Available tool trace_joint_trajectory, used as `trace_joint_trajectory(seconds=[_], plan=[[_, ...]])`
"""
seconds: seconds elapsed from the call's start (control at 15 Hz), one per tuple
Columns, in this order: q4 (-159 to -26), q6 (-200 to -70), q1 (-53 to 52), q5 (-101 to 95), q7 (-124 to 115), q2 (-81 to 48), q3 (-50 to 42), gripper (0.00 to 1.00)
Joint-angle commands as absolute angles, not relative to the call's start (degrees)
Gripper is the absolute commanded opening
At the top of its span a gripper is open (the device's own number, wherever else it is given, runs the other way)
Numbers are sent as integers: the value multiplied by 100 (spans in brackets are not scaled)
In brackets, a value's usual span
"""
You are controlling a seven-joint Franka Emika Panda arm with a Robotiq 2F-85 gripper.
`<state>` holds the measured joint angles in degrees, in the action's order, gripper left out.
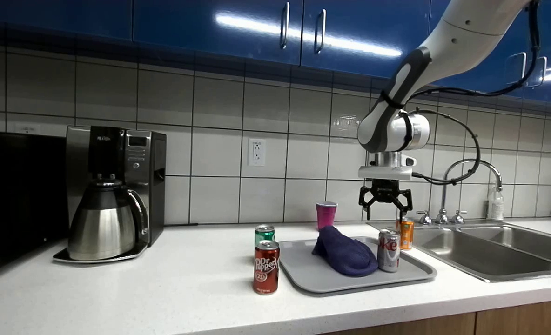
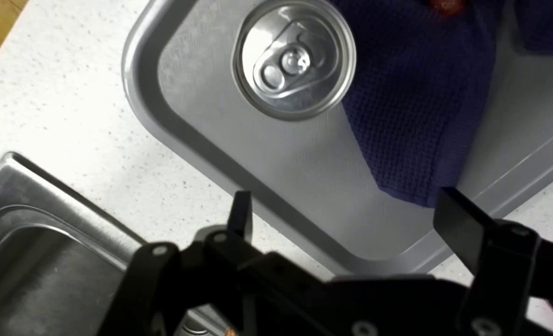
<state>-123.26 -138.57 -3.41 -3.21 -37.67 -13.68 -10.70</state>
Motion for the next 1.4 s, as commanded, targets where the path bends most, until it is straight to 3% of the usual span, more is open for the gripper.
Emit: trace_joint_trajectory(seconds=[0.0, 1.33], plan=[[-12735, -13821, -233, -386, -3738, -996, -961, 100], [-13461, -13803, -207, -337, -3734, -696, -792, 100]])
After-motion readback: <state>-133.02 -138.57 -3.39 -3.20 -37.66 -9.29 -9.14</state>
